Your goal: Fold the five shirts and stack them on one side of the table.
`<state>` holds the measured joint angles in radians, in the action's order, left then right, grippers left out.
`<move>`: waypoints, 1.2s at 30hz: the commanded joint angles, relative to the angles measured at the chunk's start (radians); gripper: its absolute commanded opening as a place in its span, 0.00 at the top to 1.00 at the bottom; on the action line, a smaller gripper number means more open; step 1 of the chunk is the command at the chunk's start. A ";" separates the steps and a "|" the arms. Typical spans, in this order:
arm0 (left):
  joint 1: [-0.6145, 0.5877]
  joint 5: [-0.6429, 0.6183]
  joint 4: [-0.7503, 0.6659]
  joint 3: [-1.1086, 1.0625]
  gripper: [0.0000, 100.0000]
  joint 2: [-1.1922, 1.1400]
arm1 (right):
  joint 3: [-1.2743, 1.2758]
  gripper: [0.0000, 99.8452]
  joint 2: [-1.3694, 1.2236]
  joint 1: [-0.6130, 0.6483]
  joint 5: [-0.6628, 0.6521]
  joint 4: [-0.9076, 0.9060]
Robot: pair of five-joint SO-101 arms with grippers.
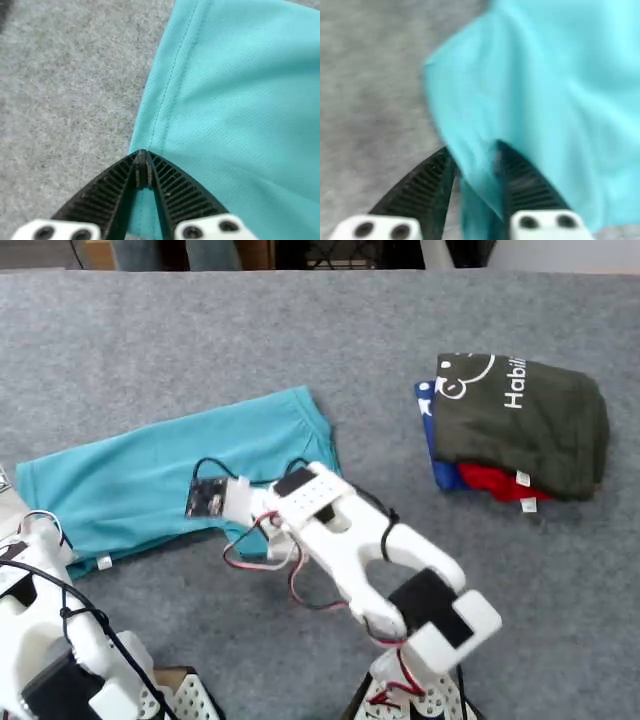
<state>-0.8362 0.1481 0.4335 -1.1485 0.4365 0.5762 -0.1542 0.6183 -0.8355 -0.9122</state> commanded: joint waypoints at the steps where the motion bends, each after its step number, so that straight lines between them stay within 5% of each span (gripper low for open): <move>1: -0.005 -0.002 -0.012 0.031 0.97 0.000 | -0.044 0.94 -0.071 -0.038 -0.014 0.028; 5: -0.005 -0.002 -0.012 0.031 0.97 0.000 | -0.116 0.96 -0.090 -0.069 -0.037 -0.003; 14: -0.007 -0.002 -0.012 0.031 0.97 0.000 | -0.584 0.99 -0.128 -0.071 -0.038 -0.448; 24: -0.004 -0.002 -0.012 0.031 0.97 0.000 | -1.431 0.99 -0.639 -0.054 -0.146 -0.839; 36: -0.002 -0.002 -0.012 0.030 0.97 0.000 | -2.023 0.98 -1.061 -0.020 -0.183 -0.850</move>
<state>-0.8362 0.1496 0.4335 -1.1485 0.4365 -1.3326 -1.2083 0.5815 -1.0058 -1.7561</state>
